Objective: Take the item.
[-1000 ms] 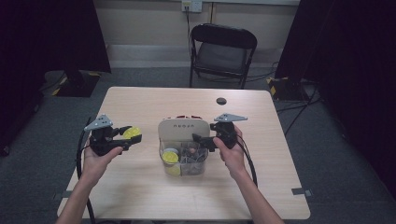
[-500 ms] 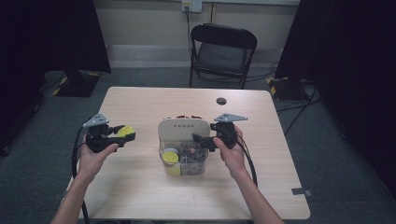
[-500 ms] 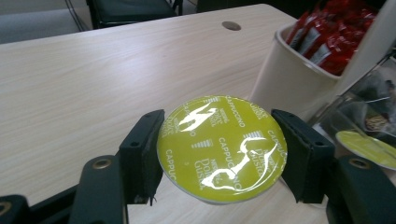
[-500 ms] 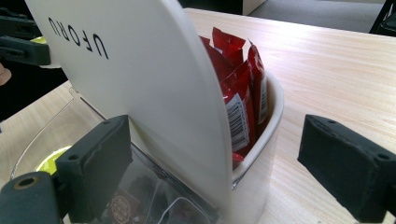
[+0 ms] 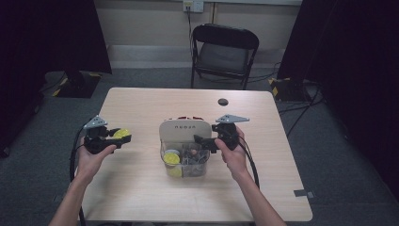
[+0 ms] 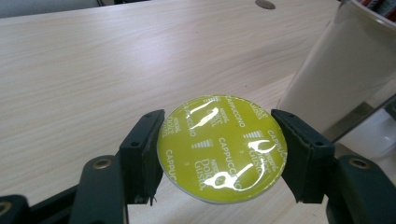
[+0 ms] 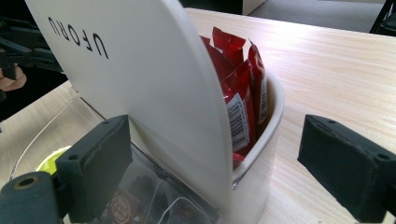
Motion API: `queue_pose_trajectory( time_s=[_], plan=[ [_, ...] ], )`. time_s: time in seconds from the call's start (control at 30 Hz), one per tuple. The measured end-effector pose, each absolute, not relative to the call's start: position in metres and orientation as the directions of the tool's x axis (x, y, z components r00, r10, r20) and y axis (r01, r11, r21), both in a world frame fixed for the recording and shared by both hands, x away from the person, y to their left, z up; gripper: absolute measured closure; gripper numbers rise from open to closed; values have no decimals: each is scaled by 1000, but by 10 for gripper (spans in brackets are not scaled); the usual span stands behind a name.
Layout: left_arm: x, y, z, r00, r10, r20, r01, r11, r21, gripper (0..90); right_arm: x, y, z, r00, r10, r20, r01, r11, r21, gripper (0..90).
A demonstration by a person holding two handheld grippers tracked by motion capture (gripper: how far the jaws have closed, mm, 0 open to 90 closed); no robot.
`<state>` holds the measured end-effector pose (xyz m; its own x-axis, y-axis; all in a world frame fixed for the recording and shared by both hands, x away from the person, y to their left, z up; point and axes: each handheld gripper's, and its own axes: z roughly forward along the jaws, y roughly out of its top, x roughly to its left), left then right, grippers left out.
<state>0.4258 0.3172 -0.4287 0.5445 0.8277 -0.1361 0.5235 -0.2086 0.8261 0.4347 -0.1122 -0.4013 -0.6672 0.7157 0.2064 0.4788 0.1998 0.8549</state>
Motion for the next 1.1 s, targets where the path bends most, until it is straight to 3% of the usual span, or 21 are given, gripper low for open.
queue_pose_trajectory(
  time_s=[1.1],
  plan=[
    [445, 315, -481, 479, 867, -135, 639, -239, 731, 379, 434, -115, -400, -666, 718, 200, 475, 201, 857, 96]
  ],
)
